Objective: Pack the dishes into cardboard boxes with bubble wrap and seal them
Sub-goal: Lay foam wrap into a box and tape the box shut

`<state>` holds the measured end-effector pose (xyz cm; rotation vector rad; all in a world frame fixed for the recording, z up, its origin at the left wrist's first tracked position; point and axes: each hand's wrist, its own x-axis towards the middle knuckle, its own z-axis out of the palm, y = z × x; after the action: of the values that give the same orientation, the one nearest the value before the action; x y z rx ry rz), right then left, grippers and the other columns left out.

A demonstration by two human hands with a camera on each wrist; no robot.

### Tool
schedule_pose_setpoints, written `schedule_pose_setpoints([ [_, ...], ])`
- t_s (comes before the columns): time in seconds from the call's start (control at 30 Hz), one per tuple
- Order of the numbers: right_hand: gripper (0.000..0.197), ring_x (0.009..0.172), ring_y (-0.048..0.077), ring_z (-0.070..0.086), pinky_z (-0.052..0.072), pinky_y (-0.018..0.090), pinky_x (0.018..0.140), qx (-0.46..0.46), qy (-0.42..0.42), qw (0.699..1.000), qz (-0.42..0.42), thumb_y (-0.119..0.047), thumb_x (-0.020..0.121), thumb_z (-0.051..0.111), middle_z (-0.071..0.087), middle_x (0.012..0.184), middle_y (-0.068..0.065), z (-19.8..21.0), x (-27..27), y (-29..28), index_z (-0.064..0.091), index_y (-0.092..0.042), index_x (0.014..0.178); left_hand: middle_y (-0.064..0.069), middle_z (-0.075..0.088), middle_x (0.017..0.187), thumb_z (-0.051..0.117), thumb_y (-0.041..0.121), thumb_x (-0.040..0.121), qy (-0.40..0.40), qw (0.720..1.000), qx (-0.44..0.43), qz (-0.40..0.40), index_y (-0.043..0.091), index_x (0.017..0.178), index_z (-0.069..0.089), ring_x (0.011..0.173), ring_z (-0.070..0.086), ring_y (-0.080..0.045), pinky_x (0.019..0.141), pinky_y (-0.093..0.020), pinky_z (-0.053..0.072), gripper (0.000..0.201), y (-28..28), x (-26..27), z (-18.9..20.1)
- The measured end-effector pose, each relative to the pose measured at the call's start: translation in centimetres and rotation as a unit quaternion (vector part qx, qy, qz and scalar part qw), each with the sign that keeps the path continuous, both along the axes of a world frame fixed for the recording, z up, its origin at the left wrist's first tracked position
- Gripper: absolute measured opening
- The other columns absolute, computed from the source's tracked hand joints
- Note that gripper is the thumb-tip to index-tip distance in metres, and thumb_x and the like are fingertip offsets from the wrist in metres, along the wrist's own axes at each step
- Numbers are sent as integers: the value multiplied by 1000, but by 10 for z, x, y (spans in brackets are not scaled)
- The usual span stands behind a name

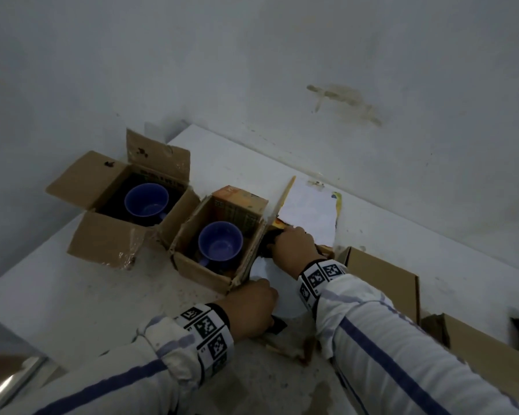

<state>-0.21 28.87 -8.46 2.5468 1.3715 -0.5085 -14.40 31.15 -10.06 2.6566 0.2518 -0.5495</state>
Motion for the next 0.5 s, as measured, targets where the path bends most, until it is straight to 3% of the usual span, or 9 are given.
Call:
schedule_pose_setpoints([
  [0.1,29,110,35,46,40,41,90,-21,35,999,4,-20,96,41,45,126,15,-2,1,1,63,-8,111,-19,53,106,51,20,92,1,1000,10,3,2,96,57,83,49,-27,66,-30,35,20,-1,0,1],
  [0.2,32,109,31,53,43,37,91,-25,112,993,-11,-16,95,41,54,126,11,7,7,-6,60,-9,120,-19,55,103,51,27,93,-3,1000,-15,25,4,87,57,78,46,-23,65,-27,32,25,-3,1,5],
  [0.27,37,119,29,51,39,33,100,30,144,989,-24,-7,95,39,54,133,14,16,13,-18,57,-6,127,-19,58,102,50,25,93,-8,999,-33,43,3,84,56,85,52,-27,66,-25,31,25,-5,4,10],
  [0.33,39,126,25,48,33,28,105,118,147,980,-67,-4,94,40,53,137,9,23,18,-35,58,-10,127,-16,58,105,46,22,93,-28,996,-35,77,0,92,58,96,56,-28,68,-24,33,24,-11,12,14],
  [0.4,36,121,22,52,36,24,101,184,155,963,-120,-4,92,42,59,131,7,27,21,-55,64,-12,119,-12,57,109,45,24,92,-51,992,-11,111,7,100,57,99,56,-27,71,-25,37,22,-21,22,21],
  [0.5,33,113,23,57,41,26,95,203,165,954,-145,-6,90,45,63,124,7,32,22,-92,68,-13,113,-12,57,109,46,22,91,-92,988,-3,122,9,103,55,100,57,-29,74,-30,40,20,-45,44,33],
])
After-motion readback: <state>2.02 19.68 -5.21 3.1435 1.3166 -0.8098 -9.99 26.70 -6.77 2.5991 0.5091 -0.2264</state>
